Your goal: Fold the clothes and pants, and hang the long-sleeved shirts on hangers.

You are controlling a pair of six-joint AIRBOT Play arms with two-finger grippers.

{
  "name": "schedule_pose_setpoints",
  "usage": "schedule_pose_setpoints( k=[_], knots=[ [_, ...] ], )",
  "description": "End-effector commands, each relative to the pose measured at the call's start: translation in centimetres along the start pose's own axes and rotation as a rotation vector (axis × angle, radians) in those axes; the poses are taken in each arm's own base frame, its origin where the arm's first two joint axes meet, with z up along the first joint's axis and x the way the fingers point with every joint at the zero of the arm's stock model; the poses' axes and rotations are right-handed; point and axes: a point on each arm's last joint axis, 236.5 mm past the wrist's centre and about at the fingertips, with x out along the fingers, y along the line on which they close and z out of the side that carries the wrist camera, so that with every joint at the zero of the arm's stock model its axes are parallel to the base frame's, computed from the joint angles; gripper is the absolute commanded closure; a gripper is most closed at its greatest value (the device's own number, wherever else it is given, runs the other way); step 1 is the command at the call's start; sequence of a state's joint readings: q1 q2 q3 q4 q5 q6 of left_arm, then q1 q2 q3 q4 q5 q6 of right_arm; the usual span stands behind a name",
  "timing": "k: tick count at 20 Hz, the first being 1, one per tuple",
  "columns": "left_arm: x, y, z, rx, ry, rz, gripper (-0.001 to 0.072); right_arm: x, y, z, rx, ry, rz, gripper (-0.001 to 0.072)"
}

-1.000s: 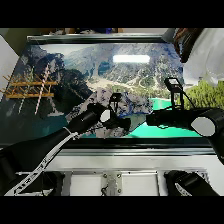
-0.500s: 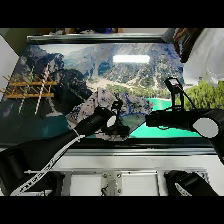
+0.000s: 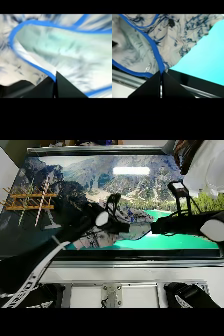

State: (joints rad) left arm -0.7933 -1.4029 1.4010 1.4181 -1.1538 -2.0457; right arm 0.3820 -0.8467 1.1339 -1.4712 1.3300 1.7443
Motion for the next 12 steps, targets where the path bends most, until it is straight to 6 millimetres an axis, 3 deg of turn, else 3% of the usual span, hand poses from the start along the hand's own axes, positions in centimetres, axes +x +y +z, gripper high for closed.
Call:
schedule_pose_setpoints(
  k=[1,3,6,9,12],
  knots=[
    [-13.2,-4.2,5.0,0.144,-0.259,-0.128,0.069,-3.6,-0.7,1.7,-0.034,0.067,-0.069,0.0699],
    [-19.5,-5.4,5.3,0.207,-0.35,-0.161,0.0691,-5.8,-0.2,3.3,-0.02,0.066,-0.07,0.0699],
    [-24.2,-5.3,3.6,0.236,-0.365,-0.166,0.069,-8.2,-0.2,3.5,0.032,0.085,-0.092,0.0699],
    [-24.6,-5.5,0.2,0.257,-0.265,-0.174,0.069,-9.4,-0.1,1.5,0.1,0.135,-0.099,0.07],
    [-21.1,-5.4,-5.2,0.318,-0.061,-0.11,0.069,-10.5,2.2,-0.1,0.106,0.119,-0.059,0.07]
  ],
)
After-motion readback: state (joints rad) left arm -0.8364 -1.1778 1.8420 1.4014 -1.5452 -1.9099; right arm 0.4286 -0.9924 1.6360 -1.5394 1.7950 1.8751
